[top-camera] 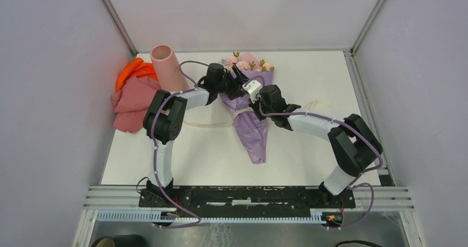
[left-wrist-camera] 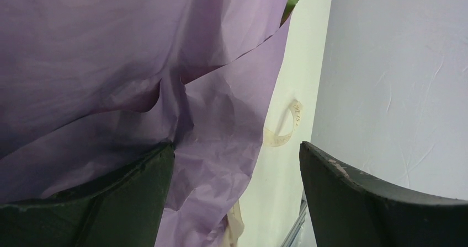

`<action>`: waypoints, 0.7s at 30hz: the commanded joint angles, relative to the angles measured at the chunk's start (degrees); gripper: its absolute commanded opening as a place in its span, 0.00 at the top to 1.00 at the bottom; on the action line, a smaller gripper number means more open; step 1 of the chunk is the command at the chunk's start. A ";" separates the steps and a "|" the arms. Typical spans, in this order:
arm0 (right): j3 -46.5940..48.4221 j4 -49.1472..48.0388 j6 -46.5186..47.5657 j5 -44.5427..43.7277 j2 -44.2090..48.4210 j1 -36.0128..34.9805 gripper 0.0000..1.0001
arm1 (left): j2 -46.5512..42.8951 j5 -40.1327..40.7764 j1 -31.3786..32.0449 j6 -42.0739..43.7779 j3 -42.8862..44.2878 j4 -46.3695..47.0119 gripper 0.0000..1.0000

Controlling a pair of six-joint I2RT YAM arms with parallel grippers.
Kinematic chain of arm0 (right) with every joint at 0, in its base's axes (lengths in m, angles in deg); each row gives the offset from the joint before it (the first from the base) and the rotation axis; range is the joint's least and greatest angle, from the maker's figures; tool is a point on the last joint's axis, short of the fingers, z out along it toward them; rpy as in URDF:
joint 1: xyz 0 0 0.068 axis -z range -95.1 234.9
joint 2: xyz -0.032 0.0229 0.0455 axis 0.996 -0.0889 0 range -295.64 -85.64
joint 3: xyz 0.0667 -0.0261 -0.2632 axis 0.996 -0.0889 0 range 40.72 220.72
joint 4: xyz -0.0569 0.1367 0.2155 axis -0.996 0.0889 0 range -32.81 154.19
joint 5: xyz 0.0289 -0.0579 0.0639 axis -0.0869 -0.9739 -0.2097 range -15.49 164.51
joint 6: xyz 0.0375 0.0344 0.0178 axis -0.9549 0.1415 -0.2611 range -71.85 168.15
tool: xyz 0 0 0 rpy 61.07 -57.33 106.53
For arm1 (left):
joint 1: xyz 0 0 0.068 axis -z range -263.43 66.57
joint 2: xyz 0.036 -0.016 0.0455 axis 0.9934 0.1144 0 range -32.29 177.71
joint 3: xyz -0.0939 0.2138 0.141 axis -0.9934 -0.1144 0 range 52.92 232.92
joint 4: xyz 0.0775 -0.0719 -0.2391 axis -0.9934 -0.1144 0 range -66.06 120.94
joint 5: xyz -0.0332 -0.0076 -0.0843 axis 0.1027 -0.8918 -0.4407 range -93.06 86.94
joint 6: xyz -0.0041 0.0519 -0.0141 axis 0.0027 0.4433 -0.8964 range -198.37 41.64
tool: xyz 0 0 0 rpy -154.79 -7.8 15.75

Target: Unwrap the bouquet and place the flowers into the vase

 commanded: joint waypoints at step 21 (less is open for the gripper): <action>-1.03 -0.40 1.45 -2.77 5.37 0.54 0.31 | 4.23 0.12 0.24 0.02 0.64 -0.75 0.11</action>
